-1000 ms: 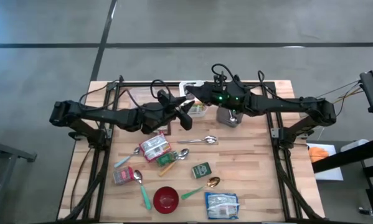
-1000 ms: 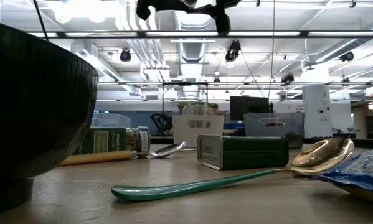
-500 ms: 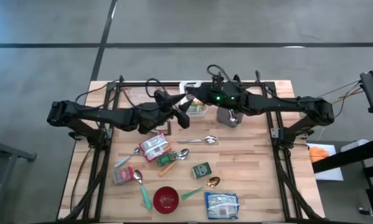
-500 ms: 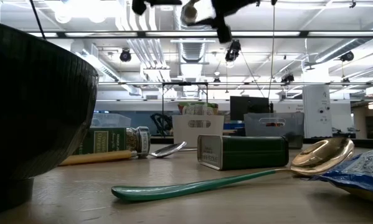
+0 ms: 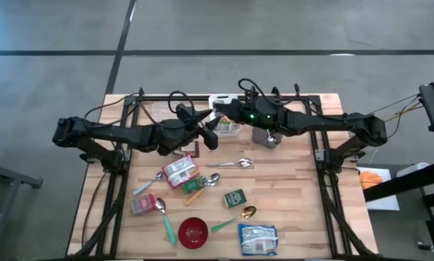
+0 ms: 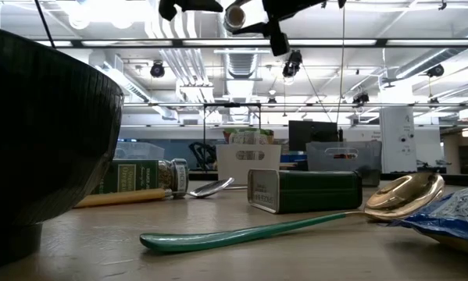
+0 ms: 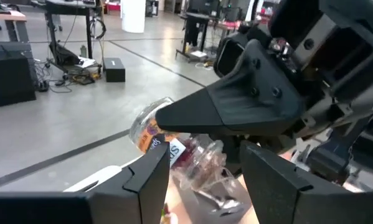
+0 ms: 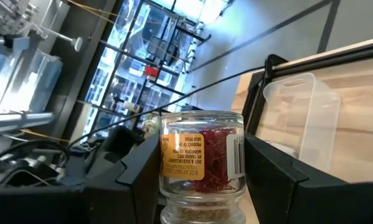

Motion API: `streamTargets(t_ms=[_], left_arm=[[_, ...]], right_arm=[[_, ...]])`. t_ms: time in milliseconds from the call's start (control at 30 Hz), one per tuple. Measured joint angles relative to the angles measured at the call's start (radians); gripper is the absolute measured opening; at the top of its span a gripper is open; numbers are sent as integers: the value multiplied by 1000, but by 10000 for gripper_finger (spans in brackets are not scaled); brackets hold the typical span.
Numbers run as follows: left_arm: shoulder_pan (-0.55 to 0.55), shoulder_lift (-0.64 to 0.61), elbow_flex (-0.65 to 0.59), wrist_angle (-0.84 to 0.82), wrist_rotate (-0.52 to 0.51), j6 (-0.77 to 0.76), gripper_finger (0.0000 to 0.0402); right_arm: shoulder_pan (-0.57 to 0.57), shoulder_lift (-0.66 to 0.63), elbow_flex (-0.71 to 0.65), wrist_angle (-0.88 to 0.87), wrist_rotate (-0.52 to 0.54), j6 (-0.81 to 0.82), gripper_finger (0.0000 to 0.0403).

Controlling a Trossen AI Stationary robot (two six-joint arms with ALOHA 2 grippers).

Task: Pick & Place Food Item
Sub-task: Put the brown seasoning bottle into the transparent bin

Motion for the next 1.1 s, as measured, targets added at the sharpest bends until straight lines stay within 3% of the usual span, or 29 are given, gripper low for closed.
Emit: streamTargets(t_ms=[267,433,533,700,967,1100], left_arm=[[-20,0,19,-155,190,309,197],[-56,0,21,-185,87,402,197],[-63,0,21,-181,-7,284,197],[-64,-5,21,-157,-17,-106,197],[-56,7,21,-125,-20,-32,198],[-56,8,21,-131,-19,39,220]], right_arm=[[-1,-1,1,-7,-50,-78,182],[0,-2,1,11,-72,-144,182],[0,-4,2,28,-83,-202,182],[0,-2,14,24,-62,-161,182],[5,0,39,24,-75,-132,182],[7,-1,45,18,-119,-141,182]])
